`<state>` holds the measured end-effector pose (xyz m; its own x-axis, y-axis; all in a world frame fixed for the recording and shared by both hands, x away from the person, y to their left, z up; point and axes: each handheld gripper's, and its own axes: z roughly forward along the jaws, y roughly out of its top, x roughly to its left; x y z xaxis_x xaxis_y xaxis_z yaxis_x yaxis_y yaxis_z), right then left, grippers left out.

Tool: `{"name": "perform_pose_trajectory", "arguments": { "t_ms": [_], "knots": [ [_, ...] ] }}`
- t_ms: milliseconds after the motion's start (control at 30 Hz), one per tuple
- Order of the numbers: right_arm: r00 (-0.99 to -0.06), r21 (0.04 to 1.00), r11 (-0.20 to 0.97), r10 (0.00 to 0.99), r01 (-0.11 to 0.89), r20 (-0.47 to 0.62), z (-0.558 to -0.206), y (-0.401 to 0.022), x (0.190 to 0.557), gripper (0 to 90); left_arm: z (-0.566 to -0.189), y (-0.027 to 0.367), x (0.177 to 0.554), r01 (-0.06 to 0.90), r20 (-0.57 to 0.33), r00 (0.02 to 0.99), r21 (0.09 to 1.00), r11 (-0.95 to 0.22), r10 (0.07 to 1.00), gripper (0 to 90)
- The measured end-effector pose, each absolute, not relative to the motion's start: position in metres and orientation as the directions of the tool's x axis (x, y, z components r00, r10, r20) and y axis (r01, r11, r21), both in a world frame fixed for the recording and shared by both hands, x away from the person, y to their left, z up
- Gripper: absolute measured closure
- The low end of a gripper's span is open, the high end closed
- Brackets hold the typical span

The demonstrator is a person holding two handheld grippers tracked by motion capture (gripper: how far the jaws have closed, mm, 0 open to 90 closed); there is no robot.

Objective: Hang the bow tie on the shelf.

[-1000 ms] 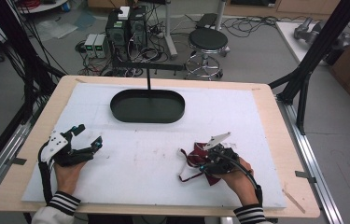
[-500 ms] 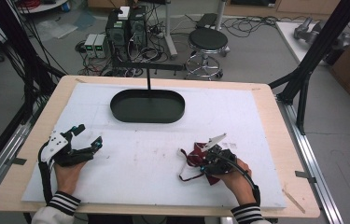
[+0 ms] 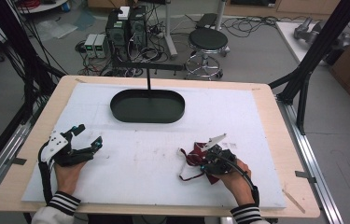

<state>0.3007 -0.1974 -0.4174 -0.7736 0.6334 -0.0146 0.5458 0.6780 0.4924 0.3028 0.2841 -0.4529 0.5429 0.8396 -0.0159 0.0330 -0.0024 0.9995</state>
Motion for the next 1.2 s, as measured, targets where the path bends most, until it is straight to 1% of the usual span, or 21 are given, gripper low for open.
{"name": "perform_pose_trajectory", "arguments": {
  "t_ms": [300, 333, 567, 800, 833, 867, 900, 933, 1067, 1133, 1200],
  "knots": [
    [-0.761, 0.551, 0.633, 0.649, 0.543, 0.004, -0.412, -0.198, 0.301, 75.8, -0.453, 0.284, 0.303, 0.034, -0.017, 0.542, 0.999, -0.001, 0.84, 14.0],
    [-0.76, 0.569, 0.621, 0.65, 0.538, 0.009, -0.41, -0.198, 0.301, 75.9, -0.453, 0.284, 0.303, 0.032, -0.014, 0.544, 0.999, -0.004, 0.839, 14.1],
    [-0.756, 0.613, 0.596, 0.654, 0.519, 0.004, -0.404, -0.197, 0.301, 76.0, -0.453, 0.284, 0.303, 0.032, -0.014, 0.544, 0.999, -0.005, 0.839, 14.1],
    [-0.737, 0.698, 0.523, 0.676, 0.489, 0.01, -0.392, -0.197, 0.3, 76.1, -0.453, 0.284, 0.303, 0.033, -0.015, 0.543, 0.999, -0.004, 0.839, 14.1],
    [-0.737, 0.698, 0.523, 0.676, 0.489, 0.01, -0.392, -0.197, 0.3, 76.1, -0.453, 0.284, 0.303, 0.033, -0.015, 0.543, 0.999, -0.004, 0.839, 14.1],
    [-0.729, 0.72, 0.497, 0.685, 0.484, 0.017, -0.387, -0.196, 0.3, 76.1, -0.453, 0.284, 0.303, 0.033, -0.015, 0.542, 0.999, -0.003, 0.84, 14.1],
    [-0.729, 0.72, 0.497, 0.685, 0.484, 0.017, -0.387, -0.196, 0.3, 76.1, -0.453, 0.284, 0.303, 0.034, -0.016, 0.542, 0.999, -0.003, 0.84, 14.1],
    [-0.725, 0.745, 0.473, 0.689, 0.471, 0.021, -0.382, -0.194, 0.301, 76.1, -0.453, 0.284, 0.303, 0.034, -0.017, 0.542, 0.999, -0.002, 0.84, 14.1],
    [-0.721, 0.768, 0.455, 0.693, 0.451, 0.013, -0.375, -0.192, 0.302, 76.1, -0.453, 0.284, 0.303, 0.034, -0.017, 0.542, 0.999, -0.001, 0.84, 14.1],
    [-0.714, 0.802, 0.42, 0.7, 0.426, 0.013, -0.368, -0.189, 0.304, 76.1, -0.453, 0.284, 0.303, 0.033, -0.017, 0.541, 0.999, -0.001, 0.841, 14.1],
    [-0.706, 0.816, 0.398, 0.708, 0.42, 0.018, -0.364, -0.187, 0.304, 76.1, -0.453, 0.284, 0.303, 0.034, -0.019, 0.542, 0.999, 0.0, 0.84, 14.1]
  ]
}}
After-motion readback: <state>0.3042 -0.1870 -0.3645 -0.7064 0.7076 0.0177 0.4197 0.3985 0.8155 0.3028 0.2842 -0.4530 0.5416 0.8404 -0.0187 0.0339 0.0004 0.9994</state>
